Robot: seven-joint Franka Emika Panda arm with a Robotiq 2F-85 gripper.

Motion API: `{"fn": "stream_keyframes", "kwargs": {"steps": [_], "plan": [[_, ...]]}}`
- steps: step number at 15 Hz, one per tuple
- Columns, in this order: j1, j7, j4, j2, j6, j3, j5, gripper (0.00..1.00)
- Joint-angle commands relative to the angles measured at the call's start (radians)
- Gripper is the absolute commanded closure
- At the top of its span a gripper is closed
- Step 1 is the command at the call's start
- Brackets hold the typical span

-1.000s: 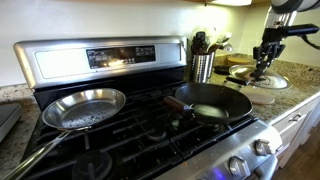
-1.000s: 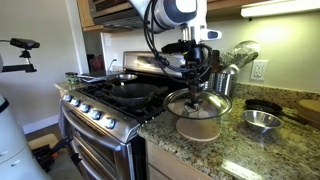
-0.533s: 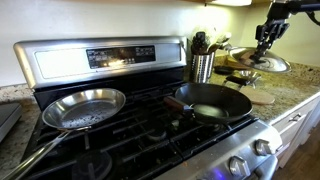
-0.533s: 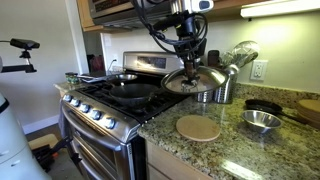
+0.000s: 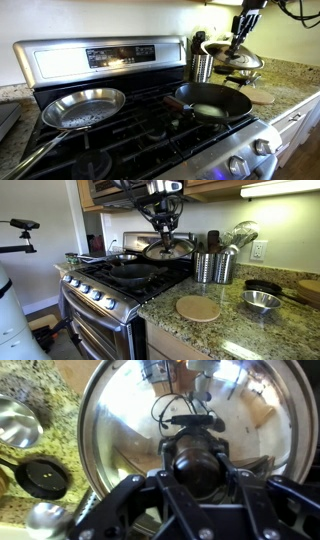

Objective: Place the silver lid on top of the pan on the right side of the stove

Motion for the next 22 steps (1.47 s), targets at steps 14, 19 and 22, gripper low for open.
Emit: {"fn": "stream_keyframes", "kwargs": {"steps": [14,19,22], "plan": [[0.164,-0.425,-0.038,0.067,0.019,0.116,0.197,0.79],[0.167,-0.480,-0.099,0.072,0.012,0.129,0.199,0.79],[0.167,-0.503,-0.131,0.079,0.035,0.132,0.192,0.79]]}}
